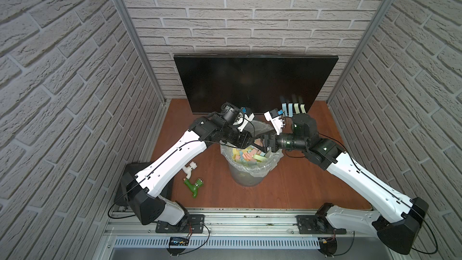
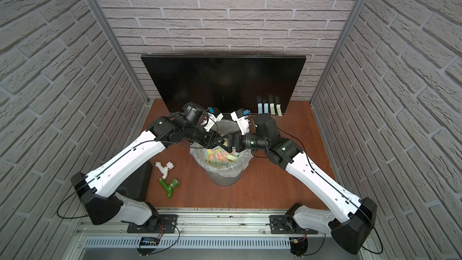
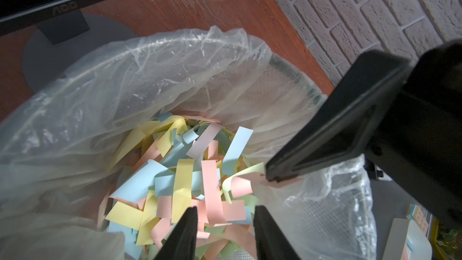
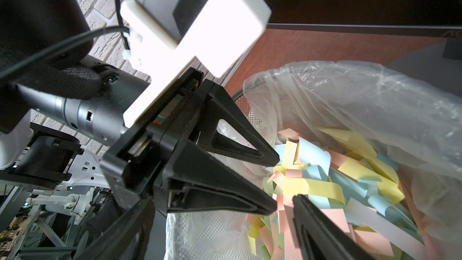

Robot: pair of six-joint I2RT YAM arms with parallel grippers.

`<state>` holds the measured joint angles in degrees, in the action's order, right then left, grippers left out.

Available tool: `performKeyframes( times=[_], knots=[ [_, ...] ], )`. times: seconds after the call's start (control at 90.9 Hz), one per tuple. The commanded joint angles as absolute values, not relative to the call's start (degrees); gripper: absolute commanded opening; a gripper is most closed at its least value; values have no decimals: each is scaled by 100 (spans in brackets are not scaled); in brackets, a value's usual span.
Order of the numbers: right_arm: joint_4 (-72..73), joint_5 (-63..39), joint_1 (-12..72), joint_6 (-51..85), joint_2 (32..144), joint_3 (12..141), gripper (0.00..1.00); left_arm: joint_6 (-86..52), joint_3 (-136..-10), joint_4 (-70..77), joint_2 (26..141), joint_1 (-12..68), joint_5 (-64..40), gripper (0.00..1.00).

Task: Remove the sticky note from the monitor
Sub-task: Place the sticky note in the trash bin.

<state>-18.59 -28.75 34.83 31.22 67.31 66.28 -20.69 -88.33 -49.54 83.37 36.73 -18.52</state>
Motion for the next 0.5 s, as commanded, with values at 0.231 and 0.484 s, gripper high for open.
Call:
performKeyframes(
  times=[0.231,0.484],
  knots=[
    [-1467,-2821,3513,3041,6722,6697,89,-2047,-8868,-4807,7998,3735,-1620,53],
    [-1062,-3028,3599,3242,6813,6614,89,-2325,-8771,-4160,7972,3735,-1984,53]
  ],
)
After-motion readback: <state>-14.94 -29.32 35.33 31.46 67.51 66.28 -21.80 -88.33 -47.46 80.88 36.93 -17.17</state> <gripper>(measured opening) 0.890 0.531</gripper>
